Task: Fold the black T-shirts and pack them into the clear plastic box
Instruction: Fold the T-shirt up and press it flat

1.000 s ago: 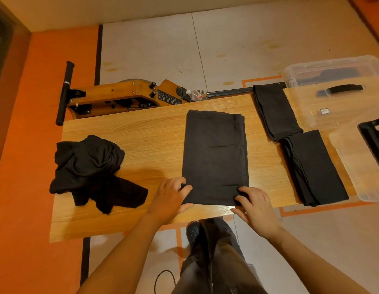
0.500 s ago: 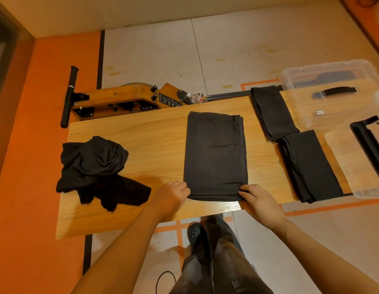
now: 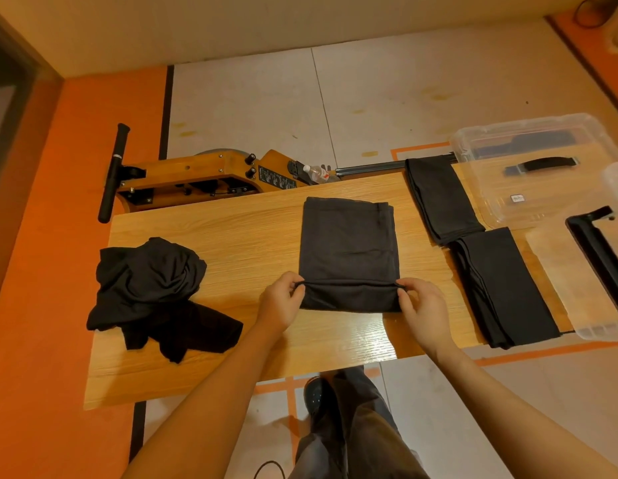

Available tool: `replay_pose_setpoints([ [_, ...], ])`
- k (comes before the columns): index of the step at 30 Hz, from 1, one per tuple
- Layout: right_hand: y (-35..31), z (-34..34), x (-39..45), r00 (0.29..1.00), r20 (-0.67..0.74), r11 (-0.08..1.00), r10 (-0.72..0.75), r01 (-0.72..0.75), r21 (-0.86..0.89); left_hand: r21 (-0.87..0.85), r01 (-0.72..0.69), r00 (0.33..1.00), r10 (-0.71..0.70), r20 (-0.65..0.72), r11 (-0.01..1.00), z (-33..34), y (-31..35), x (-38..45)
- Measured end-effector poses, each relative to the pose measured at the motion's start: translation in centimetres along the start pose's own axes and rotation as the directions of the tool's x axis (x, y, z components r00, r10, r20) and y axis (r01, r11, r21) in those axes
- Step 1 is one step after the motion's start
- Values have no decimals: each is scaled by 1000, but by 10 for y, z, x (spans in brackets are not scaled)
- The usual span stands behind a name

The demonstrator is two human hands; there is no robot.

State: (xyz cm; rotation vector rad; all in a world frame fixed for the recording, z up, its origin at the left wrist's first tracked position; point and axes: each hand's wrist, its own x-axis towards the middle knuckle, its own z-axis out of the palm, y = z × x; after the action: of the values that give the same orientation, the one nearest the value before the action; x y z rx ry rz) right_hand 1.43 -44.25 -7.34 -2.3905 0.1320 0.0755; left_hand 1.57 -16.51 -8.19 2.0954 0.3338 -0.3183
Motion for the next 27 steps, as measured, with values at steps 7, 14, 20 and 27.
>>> replay_pose_setpoints([
  [7,-14,-8,29,998,46,971,44,-54,233,-145,50,996,-59,-59,988,4,14,25],
  [14,-19,-8,40,994,112,989,20,-36,144,-180,53,995,-68,-79,982,9,29,36],
  [20,-7,-5,44,984,166,998,64,-66,3,-9,8,992,-9,-122,1000,18,34,45],
  [27,-5,0,54,965,194,930,177,-228,287,107,83,986,-65,-157,991,23,31,49],
])
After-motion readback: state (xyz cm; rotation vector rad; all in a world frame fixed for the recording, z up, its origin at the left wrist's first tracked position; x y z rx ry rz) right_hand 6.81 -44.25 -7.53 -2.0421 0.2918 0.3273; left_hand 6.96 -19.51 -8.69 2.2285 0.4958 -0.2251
